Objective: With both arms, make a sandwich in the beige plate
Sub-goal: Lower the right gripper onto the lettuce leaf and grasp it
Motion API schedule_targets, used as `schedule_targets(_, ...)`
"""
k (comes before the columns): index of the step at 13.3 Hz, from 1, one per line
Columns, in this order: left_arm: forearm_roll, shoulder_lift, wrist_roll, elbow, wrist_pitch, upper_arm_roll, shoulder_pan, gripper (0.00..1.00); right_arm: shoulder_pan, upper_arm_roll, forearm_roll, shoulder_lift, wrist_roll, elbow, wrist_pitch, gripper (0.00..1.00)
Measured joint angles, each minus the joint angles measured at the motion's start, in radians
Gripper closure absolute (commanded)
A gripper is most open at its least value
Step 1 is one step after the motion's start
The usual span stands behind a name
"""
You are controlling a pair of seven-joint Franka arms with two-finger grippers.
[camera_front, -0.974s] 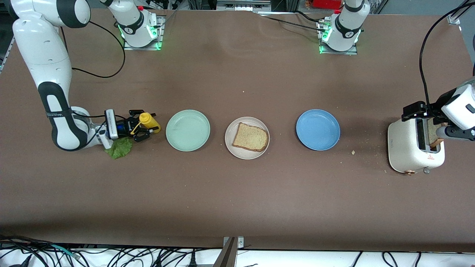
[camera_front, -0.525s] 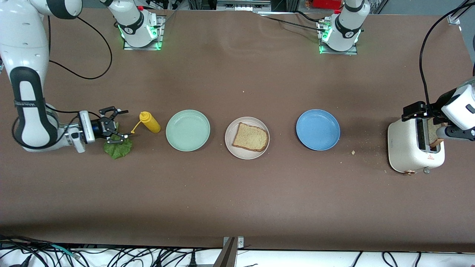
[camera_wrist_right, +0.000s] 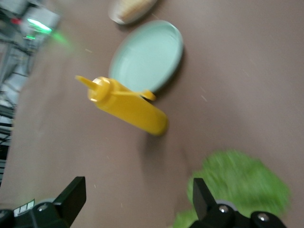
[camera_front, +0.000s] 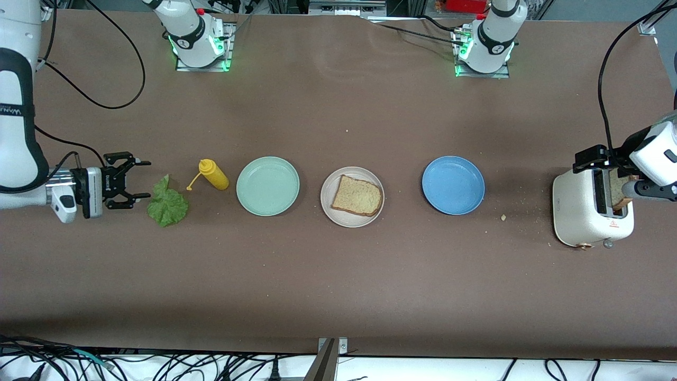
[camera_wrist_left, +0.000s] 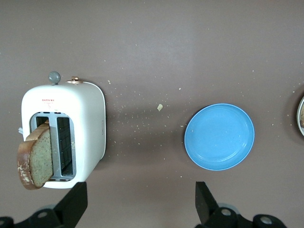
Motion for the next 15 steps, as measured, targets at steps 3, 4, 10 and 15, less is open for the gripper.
schedule_targets(3, 0.0, 0.0, 0.0, 0.0, 0.0, 0.0, 0.0, 0.0, 0.068, 0.002, -0.178, -0.012, 0.248, -0.001, 0.17, 0.0)
schedule_targets(4, 0.0, 0.0, 0.0, 0.0, 0.0, 0.0, 0.0, 0.0, 0.089, 0.002, -0.237, -0.012, 0.299, -0.007, 0.226, 0.0)
schedule_targets(10, 0.0, 0.0, 0.0, 0.0, 0.0, 0.0, 0.0, 0.0, 0.155, 0.003, -0.362, 0.025, 0.631, -0.125, 0.49, 0.0)
schedule_targets(15, 0.0, 0.0, 0.0, 0.0, 0.0, 0.0, 0.0, 0.0, 0.202, 0.003, -0.389, 0.057, 0.747, -0.178, 0.562, 0.08)
